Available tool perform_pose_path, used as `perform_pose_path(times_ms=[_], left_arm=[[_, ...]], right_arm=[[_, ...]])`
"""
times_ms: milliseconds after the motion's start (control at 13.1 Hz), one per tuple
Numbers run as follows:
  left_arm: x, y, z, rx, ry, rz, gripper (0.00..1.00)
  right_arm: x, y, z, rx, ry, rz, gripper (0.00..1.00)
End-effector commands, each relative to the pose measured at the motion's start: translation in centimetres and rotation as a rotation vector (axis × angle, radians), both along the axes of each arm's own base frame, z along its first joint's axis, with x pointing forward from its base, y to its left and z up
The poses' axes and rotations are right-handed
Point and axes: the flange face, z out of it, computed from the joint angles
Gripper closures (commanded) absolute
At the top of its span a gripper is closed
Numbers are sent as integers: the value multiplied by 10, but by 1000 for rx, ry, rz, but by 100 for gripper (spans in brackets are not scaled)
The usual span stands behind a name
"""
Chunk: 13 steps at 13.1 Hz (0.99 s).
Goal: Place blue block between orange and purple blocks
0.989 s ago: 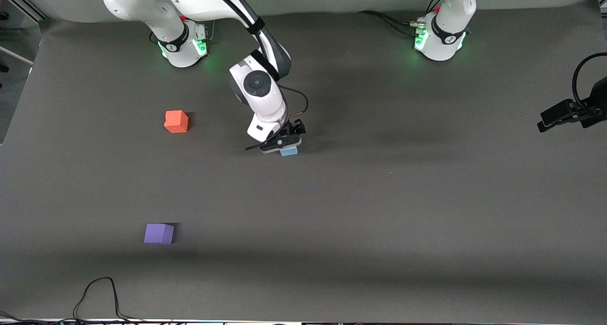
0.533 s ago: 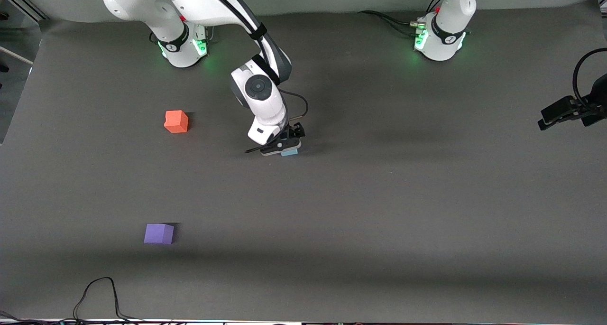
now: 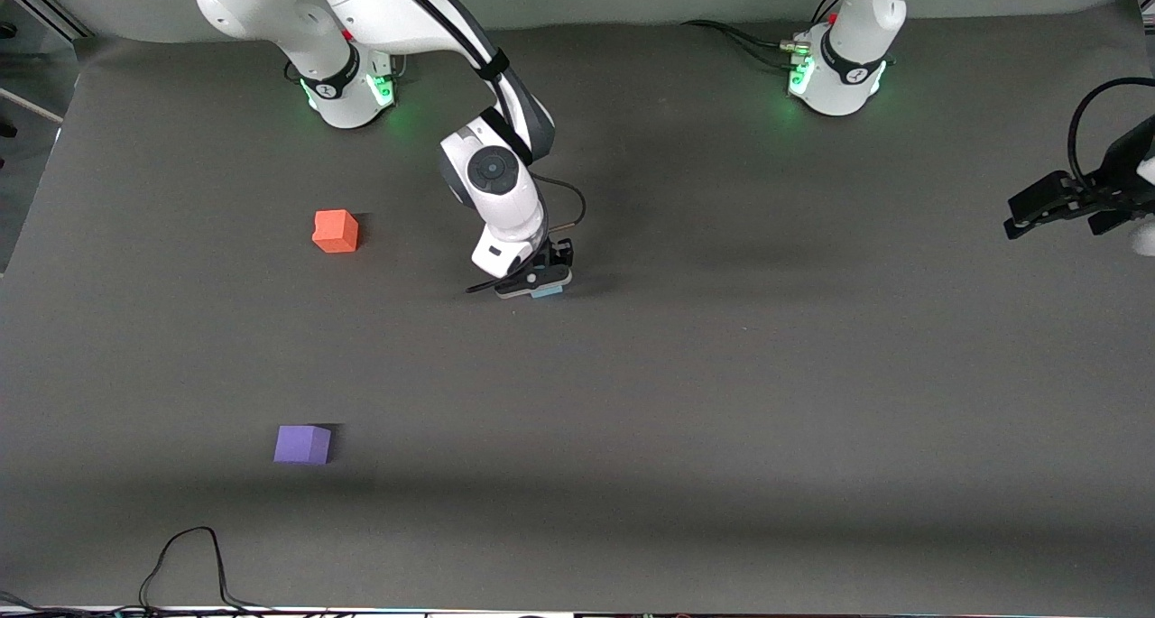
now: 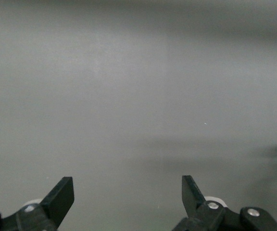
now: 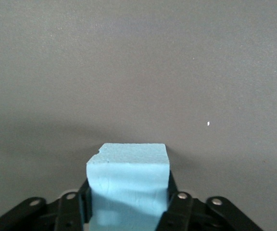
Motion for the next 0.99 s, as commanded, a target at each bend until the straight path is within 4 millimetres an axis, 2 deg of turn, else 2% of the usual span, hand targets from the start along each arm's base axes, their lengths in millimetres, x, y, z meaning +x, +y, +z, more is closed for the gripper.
perform_pose_path(times_ms=[0, 380, 533, 609, 761, 913], left_arm=[[-10, -3, 7, 6, 4, -20, 0], [-13, -5, 9, 6, 10, -25, 0], [-15, -6, 12, 6, 7, -26, 0], [-15, -6, 11, 6, 7, -26, 0], [-15, -7, 12, 6, 5, -28, 0], [-12, -7, 9, 6, 4, -27, 0]], right_arm=[[2, 1, -3, 7, -1, -27, 68], [9, -3, 8, 16, -8, -35, 79], [12, -6, 23, 15, 9, -40, 80], [16, -4, 37, 21, 16, -40, 81], [28, -18, 66, 9, 45, -57, 81], [47, -37, 105, 17, 57, -96, 81]])
